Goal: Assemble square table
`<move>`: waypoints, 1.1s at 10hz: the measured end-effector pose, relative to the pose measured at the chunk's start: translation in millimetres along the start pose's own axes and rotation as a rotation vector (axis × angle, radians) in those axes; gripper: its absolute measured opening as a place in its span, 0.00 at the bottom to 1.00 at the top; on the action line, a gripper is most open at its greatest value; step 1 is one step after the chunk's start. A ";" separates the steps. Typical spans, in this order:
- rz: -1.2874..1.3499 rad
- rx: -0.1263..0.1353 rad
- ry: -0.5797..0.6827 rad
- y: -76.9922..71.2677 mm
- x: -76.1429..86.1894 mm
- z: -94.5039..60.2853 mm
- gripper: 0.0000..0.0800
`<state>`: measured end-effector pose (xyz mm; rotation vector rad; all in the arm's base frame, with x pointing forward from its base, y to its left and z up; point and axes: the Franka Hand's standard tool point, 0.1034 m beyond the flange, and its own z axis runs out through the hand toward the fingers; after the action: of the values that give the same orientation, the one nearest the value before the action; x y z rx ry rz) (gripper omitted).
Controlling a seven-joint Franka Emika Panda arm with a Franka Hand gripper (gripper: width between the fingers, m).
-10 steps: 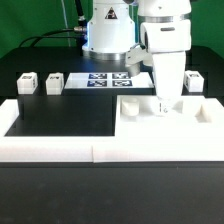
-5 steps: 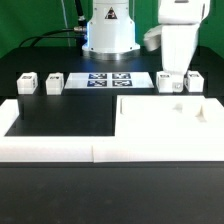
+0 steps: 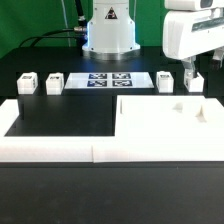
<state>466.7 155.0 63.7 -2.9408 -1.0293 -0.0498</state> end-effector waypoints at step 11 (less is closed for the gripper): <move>0.605 0.066 -0.288 -43.5 -35.1 17.9 0.81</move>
Offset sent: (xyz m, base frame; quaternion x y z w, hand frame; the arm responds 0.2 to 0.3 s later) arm -0.0352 0.0044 -0.0064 -0.0155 -0.0710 0.2690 0.9604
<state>412.5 167.7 45.1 -3.1109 -0.1069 0.4169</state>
